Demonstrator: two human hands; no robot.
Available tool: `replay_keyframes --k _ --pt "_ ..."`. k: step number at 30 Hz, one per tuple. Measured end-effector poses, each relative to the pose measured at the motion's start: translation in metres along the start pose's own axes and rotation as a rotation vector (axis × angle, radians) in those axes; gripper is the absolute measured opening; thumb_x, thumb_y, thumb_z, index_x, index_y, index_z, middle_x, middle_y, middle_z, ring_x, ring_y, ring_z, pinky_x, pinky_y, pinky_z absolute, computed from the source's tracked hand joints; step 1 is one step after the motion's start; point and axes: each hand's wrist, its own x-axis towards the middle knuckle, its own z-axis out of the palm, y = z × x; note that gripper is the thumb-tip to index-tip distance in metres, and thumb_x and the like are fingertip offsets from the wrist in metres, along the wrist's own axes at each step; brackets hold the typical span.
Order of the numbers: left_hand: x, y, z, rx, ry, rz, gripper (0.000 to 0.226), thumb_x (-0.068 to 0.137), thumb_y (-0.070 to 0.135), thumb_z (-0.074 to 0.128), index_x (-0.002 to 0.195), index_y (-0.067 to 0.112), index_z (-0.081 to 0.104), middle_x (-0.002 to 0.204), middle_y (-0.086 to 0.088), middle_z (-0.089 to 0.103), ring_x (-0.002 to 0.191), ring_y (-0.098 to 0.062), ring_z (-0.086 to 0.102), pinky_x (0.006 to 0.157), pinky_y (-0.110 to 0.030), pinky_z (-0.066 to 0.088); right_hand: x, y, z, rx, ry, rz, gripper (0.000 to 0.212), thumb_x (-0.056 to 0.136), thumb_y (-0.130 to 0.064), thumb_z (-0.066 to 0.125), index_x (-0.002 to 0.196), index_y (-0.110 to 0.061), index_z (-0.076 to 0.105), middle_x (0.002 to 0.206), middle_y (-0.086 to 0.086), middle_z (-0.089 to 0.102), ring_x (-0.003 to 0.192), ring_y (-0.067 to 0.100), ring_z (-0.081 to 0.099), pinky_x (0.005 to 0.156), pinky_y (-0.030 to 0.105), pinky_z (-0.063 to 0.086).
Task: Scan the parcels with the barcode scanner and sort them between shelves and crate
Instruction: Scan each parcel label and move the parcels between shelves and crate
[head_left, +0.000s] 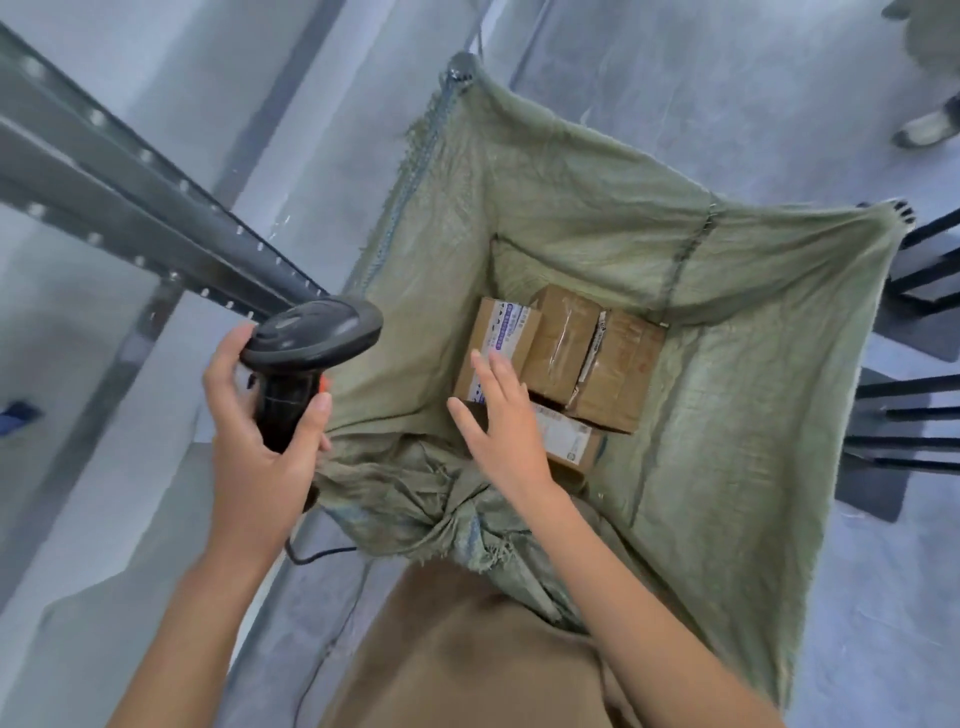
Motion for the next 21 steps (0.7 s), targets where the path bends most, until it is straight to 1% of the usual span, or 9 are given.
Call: replay_keyframes --k 3,6,8,11,13,14,16,18,21 --pt "-0.024 0.009 -0.033 -0.035 0.103 -0.017 0.076 0.096 -0.002 0.06 0.13 0.06 0.032 0.099 -0.011 0.065 0.058 -0.021 0.055 0.06 -0.036 0.052 -0.014 -0.049 0.004 0.047 -0.003 -0.156 0.065 0.103 -0.046 0.045 0.159 -0.026 0.019 0.167 -0.003 0.012 0.154 0.013 0.006 0.125 0.035 0.013" --pt "-0.056 0.013 -0.068 -0.037 0.236 -0.028 0.068 0.091 0.017 0.065 0.128 0.064 0.033 0.094 0.004 0.07 0.057 -0.023 0.057 0.062 -0.04 0.053 -0.035 -0.088 0.015 0.031 -0.018 -0.315 0.066 0.102 -0.051 0.041 0.159 -0.025 0.019 0.167 -0.002 0.012 0.154 0.012 0.006 0.125 0.036 0.016" --pt "-0.086 0.012 -0.093 -0.034 0.336 -0.055 0.066 0.086 0.026 0.066 0.129 0.065 0.033 0.094 0.004 0.071 0.057 -0.021 0.058 0.064 -0.041 0.053 -0.055 -0.109 0.03 0.001 -0.029 -0.433 0.067 0.101 -0.054 0.036 0.159 -0.023 0.021 0.167 0.0 0.014 0.154 0.014 0.008 0.125 0.036 0.016" --pt "-0.141 0.001 -0.134 -0.02 0.489 -0.075 0.069 0.092 0.016 0.065 0.132 0.062 0.032 0.099 -0.008 0.068 0.057 -0.015 0.059 0.065 -0.041 0.053 -0.093 -0.136 0.058 -0.055 -0.079 -0.598 0.068 0.101 -0.058 0.031 0.158 -0.022 0.025 0.166 0.003 0.018 0.154 0.016 0.011 0.124 0.033 0.013" --pt "-0.185 -0.01 -0.16 -0.016 0.574 -0.094 0.07 0.094 0.01 0.065 0.136 0.056 0.032 0.094 -0.013 0.065 0.056 -0.015 0.058 0.066 -0.041 0.053 -0.121 -0.145 0.081 -0.1 -0.134 -0.675 0.067 0.101 -0.058 0.031 0.158 -0.024 0.024 0.166 0.002 0.017 0.154 0.016 0.009 0.124 0.032 0.008" --pt "-0.21 -0.015 -0.171 -0.016 0.618 -0.098 0.071 0.094 0.009 0.064 0.135 0.058 0.032 0.091 -0.014 0.064 0.055 -0.015 0.057 0.064 -0.039 0.053 -0.136 -0.147 0.093 -0.124 -0.169 -0.699 0.068 0.1 -0.058 0.031 0.158 -0.025 0.022 0.167 0.001 0.015 0.154 0.015 0.006 0.124 0.032 0.004" --pt "-0.26 -0.024 -0.191 -0.017 0.703 -0.102 0.074 0.095 0.006 0.064 0.129 0.064 0.032 0.085 -0.014 0.061 0.053 -0.015 0.055 0.057 -0.03 0.052 -0.167 -0.15 0.117 -0.177 -0.219 -0.748 0.068 0.099 -0.06 0.028 0.158 -0.028 0.018 0.167 -0.002 0.01 0.154 0.014 0.002 0.122 0.029 -0.002" --pt "-0.312 -0.032 -0.21 -0.022 0.77 -0.12 0.074 0.095 0.006 0.063 0.129 0.063 0.032 0.083 -0.012 0.061 0.053 -0.016 0.055 0.055 -0.025 0.051 -0.202 -0.155 0.14 -0.225 -0.264 -0.798 0.069 0.097 -0.061 0.026 0.158 -0.03 0.016 0.167 -0.004 0.007 0.154 0.015 0.0 0.12 0.027 -0.006" --pt "-0.385 -0.045 -0.237 -0.03 0.865 -0.164 0.07 0.094 0.007 0.064 0.134 0.055 0.031 0.089 -0.011 0.065 0.057 -0.017 0.058 0.055 -0.029 0.052 -0.256 -0.163 0.173 -0.289 -0.345 -0.877 0.071 0.096 -0.061 0.025 0.158 -0.028 0.018 0.166 -0.003 0.006 0.154 0.015 -0.002 0.123 0.033 -0.003"
